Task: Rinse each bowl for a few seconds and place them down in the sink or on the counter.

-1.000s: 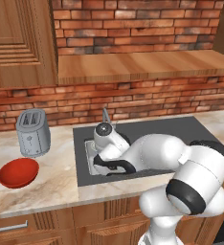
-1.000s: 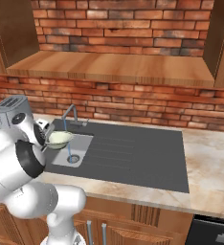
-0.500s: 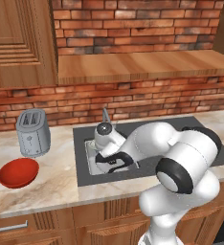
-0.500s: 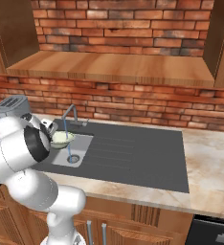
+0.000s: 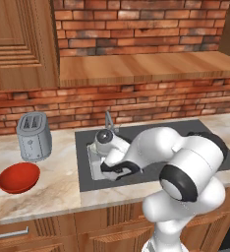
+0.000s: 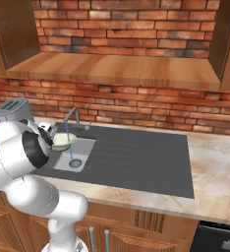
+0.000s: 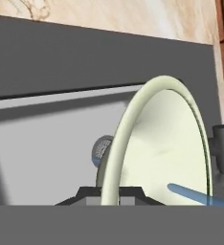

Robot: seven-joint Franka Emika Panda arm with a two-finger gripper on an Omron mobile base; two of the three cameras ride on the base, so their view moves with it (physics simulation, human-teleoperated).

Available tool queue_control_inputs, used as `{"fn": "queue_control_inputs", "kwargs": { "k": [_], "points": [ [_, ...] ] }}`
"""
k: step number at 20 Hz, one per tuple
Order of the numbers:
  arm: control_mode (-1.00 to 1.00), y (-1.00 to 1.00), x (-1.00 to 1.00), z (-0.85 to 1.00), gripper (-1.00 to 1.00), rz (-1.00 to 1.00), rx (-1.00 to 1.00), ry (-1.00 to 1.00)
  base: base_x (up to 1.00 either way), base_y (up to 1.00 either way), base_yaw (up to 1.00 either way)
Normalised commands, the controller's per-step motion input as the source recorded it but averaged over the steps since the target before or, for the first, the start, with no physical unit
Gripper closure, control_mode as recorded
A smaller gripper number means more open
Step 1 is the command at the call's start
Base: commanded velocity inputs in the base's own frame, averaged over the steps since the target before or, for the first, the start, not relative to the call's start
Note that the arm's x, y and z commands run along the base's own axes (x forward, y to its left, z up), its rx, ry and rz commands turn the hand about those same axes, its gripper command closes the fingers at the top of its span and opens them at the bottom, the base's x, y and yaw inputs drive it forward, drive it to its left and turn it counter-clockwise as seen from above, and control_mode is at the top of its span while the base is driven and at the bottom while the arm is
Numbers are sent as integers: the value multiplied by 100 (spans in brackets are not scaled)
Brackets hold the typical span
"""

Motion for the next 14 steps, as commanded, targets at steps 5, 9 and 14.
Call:
{"fn": "queue_control_inputs", "kwargs": {
  "k": [5,9,14],
  "points": [
    [-100,7,-16,0,100,0,-9,-11,0,0,0],
    [-100,0,-20,2,100,0,-4,-8,0,0,0],
    [-100,-21,-16,13,100,1,0,-6,0,0,0]
  ]
}}
